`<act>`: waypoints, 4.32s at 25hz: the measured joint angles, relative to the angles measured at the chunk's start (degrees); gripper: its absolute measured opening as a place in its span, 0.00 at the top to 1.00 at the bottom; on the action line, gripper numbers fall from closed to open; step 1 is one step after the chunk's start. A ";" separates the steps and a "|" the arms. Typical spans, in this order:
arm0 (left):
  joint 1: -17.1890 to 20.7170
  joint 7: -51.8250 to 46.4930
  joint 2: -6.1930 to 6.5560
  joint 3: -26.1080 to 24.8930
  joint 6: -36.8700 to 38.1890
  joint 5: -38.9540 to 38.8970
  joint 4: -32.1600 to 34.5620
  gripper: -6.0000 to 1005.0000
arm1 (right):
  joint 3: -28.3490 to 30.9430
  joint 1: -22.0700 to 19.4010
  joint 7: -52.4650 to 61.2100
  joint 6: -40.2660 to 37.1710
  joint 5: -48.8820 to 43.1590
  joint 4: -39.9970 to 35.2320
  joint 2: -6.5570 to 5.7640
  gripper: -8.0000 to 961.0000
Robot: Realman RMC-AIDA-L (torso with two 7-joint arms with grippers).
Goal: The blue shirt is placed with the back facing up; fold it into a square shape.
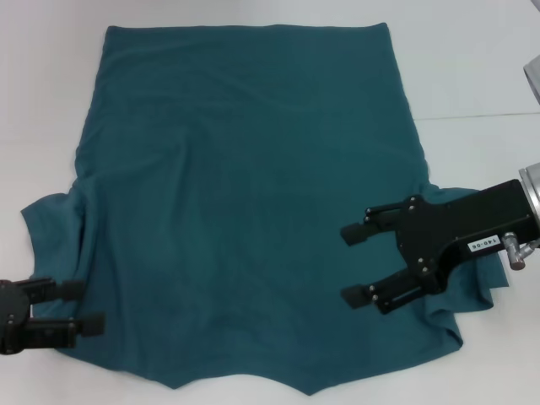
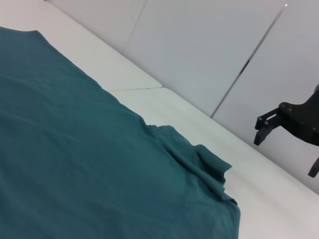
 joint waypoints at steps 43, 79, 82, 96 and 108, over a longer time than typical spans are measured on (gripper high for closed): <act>1.33 -17.99 -1.30 3.16 -30.85 4.45 -1.15 0.09 | -0.09 0.77 1.82 1.66 0.00 -1.88 0.42 0.02; -0.15 -22.43 -3.18 11.17 -39.67 7.04 -2.03 0.12 | -0.08 0.17 1.82 2.12 -0.09 -1.35 0.51 0.02; -0.28 -22.43 -3.21 11.17 -39.63 6.96 -2.03 0.13 | -0.08 0.17 1.82 2.12 -0.09 -1.35 0.51 0.02; -0.86 -23.10 -3.04 10.66 -39.58 6.54 -3.64 0.32 | -0.08 0.10 1.82 2.30 -0.09 -1.35 0.51 0.02; -1.32 -24.09 -3.25 10.62 -40.24 6.44 -3.84 0.78 | -0.13 0.10 1.76 2.82 -0.09 -1.27 0.67 0.02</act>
